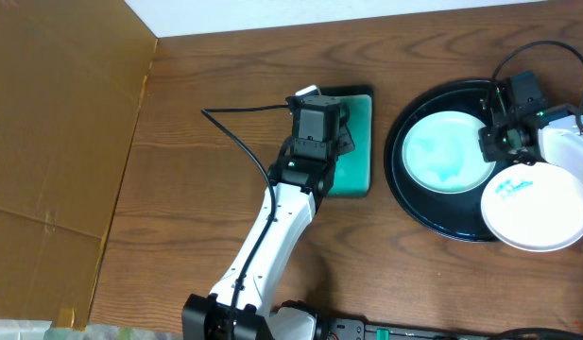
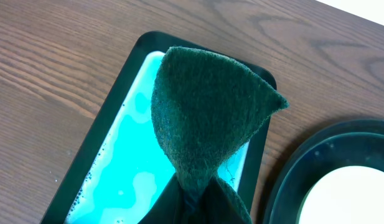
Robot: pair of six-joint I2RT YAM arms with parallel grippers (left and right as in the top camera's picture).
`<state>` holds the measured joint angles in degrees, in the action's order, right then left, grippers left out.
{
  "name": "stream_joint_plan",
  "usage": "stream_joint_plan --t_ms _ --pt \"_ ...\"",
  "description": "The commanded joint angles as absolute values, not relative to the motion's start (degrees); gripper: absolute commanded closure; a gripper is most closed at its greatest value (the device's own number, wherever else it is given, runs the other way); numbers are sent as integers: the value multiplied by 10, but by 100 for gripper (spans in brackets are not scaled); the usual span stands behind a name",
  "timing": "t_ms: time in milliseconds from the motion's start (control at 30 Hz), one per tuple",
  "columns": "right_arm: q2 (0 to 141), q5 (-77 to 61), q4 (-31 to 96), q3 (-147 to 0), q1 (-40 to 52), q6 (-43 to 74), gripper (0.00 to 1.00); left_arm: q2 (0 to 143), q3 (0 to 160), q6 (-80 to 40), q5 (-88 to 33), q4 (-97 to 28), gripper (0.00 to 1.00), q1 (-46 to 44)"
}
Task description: Clean dirty plates on tray and stack at the side
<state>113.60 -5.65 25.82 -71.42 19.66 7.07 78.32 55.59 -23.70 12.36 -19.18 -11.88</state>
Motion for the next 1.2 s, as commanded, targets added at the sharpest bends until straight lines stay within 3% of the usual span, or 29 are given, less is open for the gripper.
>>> stream_joint_plan --t_ms 0,633,833,1000,1167 --pt "1142 -26 250 -715 204 68 99 784 552 -231 127 -192 93 -118" --pt "982 361 210 -738 296 -240 99 812 552 -232 127 -190 93 -118" --pt "968 505 124 -738 344 -434 99 812 552 -231 127 -190 93 -118" --pt "969 532 86 -738 383 -605 99 812 552 -231 127 -190 93 -118" --pt "969 541 69 -738 409 -659 99 812 552 -231 127 -191 93 -118"
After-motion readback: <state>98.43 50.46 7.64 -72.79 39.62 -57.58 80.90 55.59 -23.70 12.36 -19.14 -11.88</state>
